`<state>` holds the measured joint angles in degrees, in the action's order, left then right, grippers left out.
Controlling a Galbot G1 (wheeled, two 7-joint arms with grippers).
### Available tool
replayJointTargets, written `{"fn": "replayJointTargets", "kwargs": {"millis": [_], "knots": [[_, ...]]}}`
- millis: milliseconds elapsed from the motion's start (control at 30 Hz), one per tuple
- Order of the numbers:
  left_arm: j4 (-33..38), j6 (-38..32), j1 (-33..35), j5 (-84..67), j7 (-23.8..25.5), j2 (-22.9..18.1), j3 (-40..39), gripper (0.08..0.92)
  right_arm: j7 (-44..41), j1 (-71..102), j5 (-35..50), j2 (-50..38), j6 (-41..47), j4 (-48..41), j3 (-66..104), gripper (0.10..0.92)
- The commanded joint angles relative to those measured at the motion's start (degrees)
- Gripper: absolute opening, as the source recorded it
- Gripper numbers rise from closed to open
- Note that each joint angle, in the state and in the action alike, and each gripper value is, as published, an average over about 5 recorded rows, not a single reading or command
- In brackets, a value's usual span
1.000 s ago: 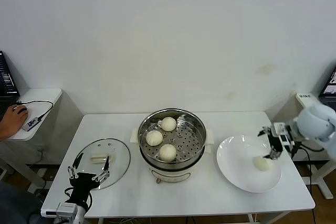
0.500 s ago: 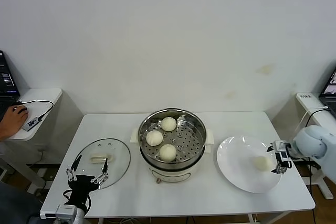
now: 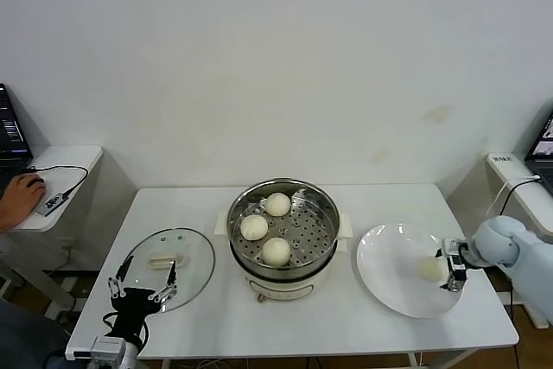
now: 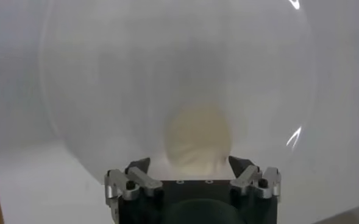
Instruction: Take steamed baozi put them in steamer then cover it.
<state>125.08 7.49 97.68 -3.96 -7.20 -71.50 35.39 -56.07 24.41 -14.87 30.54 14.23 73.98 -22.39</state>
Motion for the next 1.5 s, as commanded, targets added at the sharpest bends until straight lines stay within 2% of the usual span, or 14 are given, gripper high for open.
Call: {"fn": "replayJointTargets", "kwargs": {"millis": [33,267,800,1167,1500], "knots": [[-0.02,0.02,-0.09,0.04,-0.03,-0.12,-0.08,0.823,0.02,-2.01,-0.43,1.86,0.22,-1.71,-0.79,0.806],[0.01,0.02,-0.08,0.05,-0.05,-0.18,-0.04,0.823,-0.45,-4.6,0.11,1.48,1.0,-1.59,-1.9,0.791],[0.41,0.0,0.14,0.09,-0.04,-0.35,-0.14,0.823,-3.64,-4.93,0.36,0.02,2.09,-0.73,-2.43,0.625],[1.26,-0.01,0.41,0.07,-0.05,-0.24,-0.07,0.823,-5.15,-6.53,2.9,-2.14,2.61,1.05,-2.44,0.576],[1.53,0.03,-0.07,0.0,-0.06,0.11,-0.12,0.823,-5.4,-24.72,11.32,-5.76,5.41,7.41,-15.26,0.545]]}}
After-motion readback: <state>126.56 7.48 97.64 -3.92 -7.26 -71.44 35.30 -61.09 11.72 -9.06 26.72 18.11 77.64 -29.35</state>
